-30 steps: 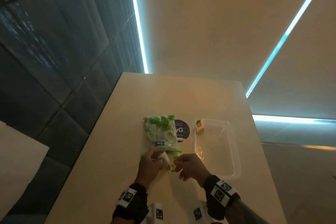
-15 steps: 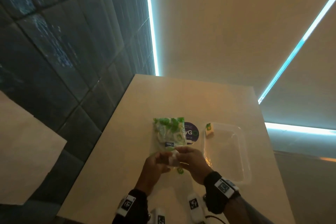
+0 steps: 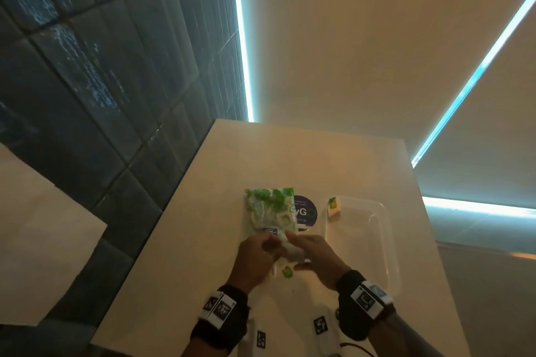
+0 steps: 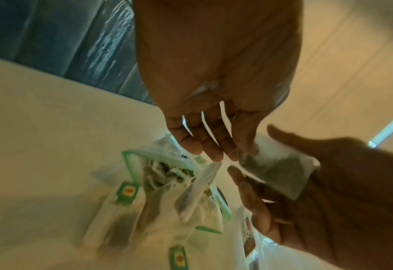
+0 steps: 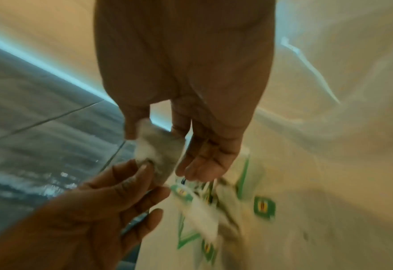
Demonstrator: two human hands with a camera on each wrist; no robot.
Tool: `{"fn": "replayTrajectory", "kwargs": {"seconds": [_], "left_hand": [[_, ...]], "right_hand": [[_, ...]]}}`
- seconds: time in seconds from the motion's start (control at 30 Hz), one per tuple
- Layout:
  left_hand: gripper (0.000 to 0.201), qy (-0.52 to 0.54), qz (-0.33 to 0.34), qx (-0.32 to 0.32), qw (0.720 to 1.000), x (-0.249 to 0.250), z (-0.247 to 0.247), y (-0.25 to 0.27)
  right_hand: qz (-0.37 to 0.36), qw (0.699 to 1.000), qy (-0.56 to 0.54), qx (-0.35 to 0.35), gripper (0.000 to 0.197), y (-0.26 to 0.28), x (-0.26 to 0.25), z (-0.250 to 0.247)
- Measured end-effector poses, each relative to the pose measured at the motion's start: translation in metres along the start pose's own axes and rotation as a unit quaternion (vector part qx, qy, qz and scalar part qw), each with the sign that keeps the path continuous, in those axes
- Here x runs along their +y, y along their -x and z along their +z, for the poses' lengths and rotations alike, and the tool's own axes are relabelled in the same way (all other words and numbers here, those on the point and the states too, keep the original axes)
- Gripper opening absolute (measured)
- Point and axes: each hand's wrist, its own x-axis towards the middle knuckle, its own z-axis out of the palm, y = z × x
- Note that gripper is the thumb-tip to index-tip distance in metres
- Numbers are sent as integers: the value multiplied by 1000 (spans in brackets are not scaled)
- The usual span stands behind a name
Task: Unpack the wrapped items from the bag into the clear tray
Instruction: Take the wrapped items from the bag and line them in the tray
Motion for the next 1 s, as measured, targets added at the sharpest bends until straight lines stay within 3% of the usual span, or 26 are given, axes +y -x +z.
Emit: {"fn": "replayTrajectory", "kwargs": {"seconds": [0.07, 0.17, 0.3, 0.43, 0.53, 0.73, 0.87, 1.0], "left_hand": [[15, -26, 20, -18, 999, 3, -2, -4], [20, -26, 18, -31, 999, 8, -4, -6], [23, -31, -1, -60, 998, 2, -8, -5], [22, -79, 9, -76, 994, -14, -6, 0], [26, -85, 18, -50, 995, -18, 0, 5], [41, 154, -56, -27, 986, -12, 12, 7], [45, 142, -41, 22, 989, -10, 13, 4], [19, 94, 9, 15, 995, -8, 16, 4]], "right_hand": [[-28, 995, 97, 3, 45, -3, -12, -3], [-82, 969, 231, -28, 24, -9, -22, -10], [-94, 952, 289, -16, 14, -14, -25, -20], [-66, 984, 166, -21, 19, -6, -29, -21], [-46, 996, 68, -30, 15, 2, -33, -19], [-43, 992, -49, -108, 12, 13, -42, -19], [-35, 987, -84, -129, 12, 15, -41, -21], [-45, 978, -125, -161, 14, 18, -43, -20]]}}
